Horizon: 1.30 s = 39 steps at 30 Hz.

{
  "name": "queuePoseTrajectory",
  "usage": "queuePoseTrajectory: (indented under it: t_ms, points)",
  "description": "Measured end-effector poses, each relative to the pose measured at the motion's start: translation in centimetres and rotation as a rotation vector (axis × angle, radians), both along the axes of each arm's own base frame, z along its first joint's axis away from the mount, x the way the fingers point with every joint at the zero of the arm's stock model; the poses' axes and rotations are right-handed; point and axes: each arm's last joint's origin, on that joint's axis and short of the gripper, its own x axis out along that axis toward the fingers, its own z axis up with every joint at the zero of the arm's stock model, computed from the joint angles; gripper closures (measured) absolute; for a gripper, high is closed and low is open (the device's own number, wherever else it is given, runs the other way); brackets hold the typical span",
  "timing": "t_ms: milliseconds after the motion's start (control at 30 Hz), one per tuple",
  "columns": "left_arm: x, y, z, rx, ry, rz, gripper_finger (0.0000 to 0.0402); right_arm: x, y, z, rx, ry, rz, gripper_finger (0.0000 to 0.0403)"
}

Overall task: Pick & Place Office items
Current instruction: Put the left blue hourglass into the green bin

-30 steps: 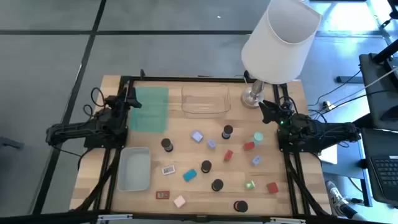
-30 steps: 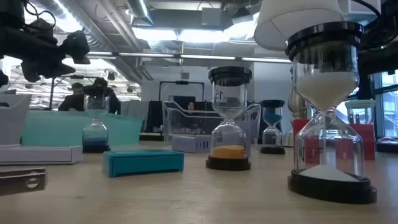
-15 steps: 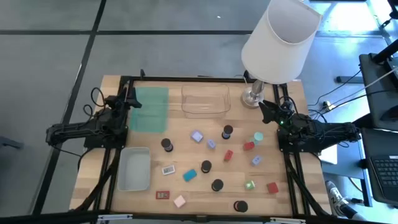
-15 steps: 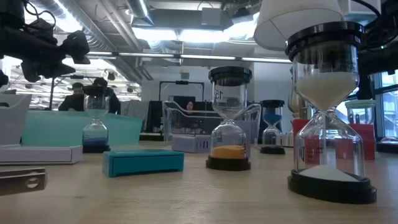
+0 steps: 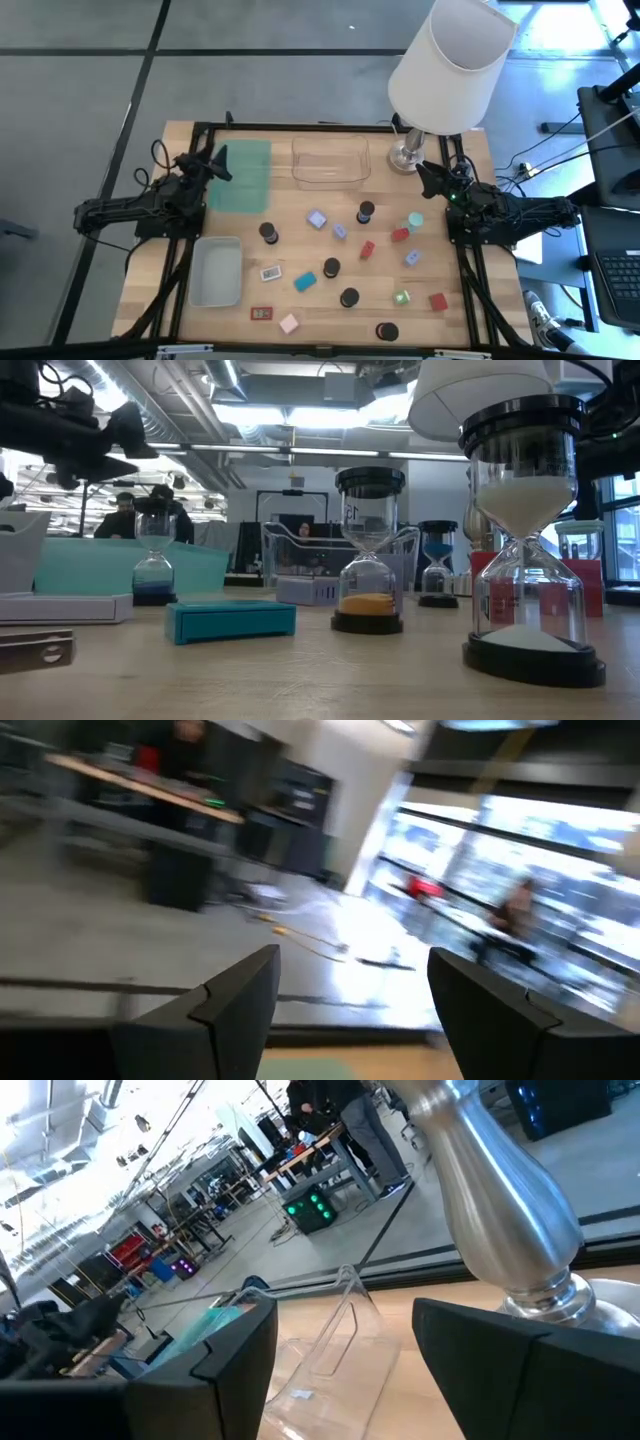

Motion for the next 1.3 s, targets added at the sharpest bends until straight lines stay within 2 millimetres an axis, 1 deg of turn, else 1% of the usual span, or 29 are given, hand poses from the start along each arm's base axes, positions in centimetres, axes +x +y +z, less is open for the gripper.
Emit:
queuePoseTrajectory:
  t_ms: [67,167,267,333,467,633,800,1033,1133,1200,1300]
  points:
    - [0.2,-0.1,0.2,0.016,-0.031,-0.103,0.0151,0.0,0.0,0.2,0.004,-0.030,0.000,0.0166]
    - [0.5,-0.3,0.9,0.045,-0.051,-0.214,0.0151,0.0,0.0,0.9,0.001,-0.103,0.000,0.0166]
    - [0.7,-0.4,2.5,0.064,-0.074,-0.270,0.0151,0.0,0.0,1.6,-0.018,-0.158,-0.001,0.0166]
    - [1.0,-0.4,3.6,0.069,-0.058,-0.297,0.0151,-0.1,0.0,1.9,-0.021,-0.183,-0.002,0.0166]
    - [2.4,-0.4,6.0,0.100,0.046,-0.357,0.0151,-0.1,0.0,2.0,-0.009,-0.209,-0.004,0.0166]
    - [5.3,-0.1,8.3,0.115,0.236,-0.446,0.0151,-0.1,0.0,2.0,0.016,-0.235,-0.003,0.0166]
    - [7.6,-0.1,10.1,0.023,0.390,-0.567,0.0151,-0.1,0.0,2.0,0.017,-0.237,-0.003,0.0166]
    - [8.8,-0.4,13.0,-0.180,0.493,-0.780,0.0150,-0.1,0.0,2.0,0.030,-0.247,0.017,0.0166]
    - [9.3,-0.7,13.3,-0.266,0.518,-0.904,0.0150,0.0,0.1,2.0,0.033,-0.251,0.032,0.0166]
    - [9.9,-1.1,13.1,-0.307,0.539,-1.011,0.0150,0.0,0.1,2.0,0.033,-0.252,0.053,0.0166]
    - [10.6,-2.1,12.4,-0.321,0.599,-1.164,0.0150,0.1,0.2,2.0,0.031,-0.250,0.084,0.0166]
